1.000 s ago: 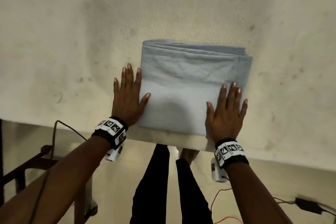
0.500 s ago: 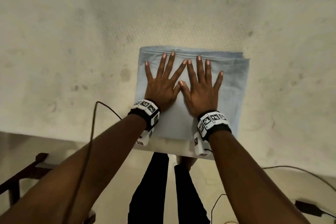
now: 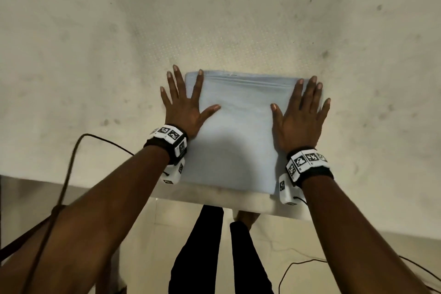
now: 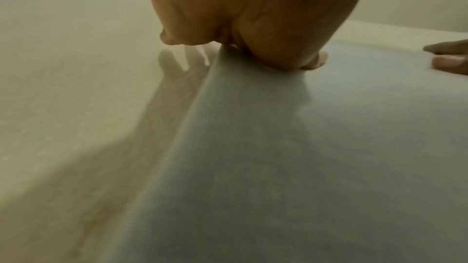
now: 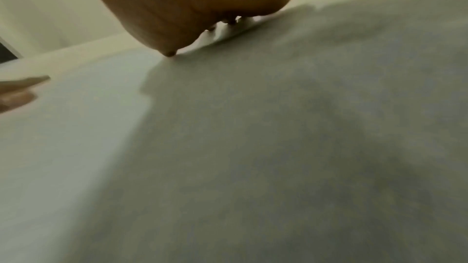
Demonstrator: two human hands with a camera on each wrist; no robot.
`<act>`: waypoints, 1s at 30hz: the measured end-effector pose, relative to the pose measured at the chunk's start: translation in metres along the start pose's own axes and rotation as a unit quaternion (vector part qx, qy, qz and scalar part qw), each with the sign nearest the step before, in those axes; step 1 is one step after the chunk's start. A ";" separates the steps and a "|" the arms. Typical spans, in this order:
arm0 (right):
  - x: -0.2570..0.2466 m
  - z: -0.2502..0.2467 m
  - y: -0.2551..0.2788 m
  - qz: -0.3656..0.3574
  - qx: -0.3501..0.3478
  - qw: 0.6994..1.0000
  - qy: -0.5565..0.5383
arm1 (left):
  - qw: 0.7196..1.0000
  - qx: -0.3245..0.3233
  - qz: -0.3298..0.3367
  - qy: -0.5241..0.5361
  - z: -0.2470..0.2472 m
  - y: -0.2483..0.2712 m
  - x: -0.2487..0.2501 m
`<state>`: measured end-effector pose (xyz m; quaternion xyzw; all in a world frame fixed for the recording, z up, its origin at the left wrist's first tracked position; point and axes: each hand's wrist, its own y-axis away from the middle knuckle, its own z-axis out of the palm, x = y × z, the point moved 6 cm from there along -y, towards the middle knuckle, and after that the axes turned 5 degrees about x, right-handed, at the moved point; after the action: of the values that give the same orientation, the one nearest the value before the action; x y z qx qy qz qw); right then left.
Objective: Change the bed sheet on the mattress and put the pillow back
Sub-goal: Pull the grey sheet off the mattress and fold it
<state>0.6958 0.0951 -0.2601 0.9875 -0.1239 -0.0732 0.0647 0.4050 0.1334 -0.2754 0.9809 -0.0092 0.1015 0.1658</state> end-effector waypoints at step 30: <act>-0.054 0.009 0.116 -0.094 -0.026 0.995 -0.013 | 0.990 0.032 0.119 -0.068 0.040 0.117 0.075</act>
<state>0.6149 -0.0037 -0.2451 0.9917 -0.0291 -0.0952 0.0819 0.4798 0.0108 -0.2596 0.9821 -0.1344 0.0538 0.1202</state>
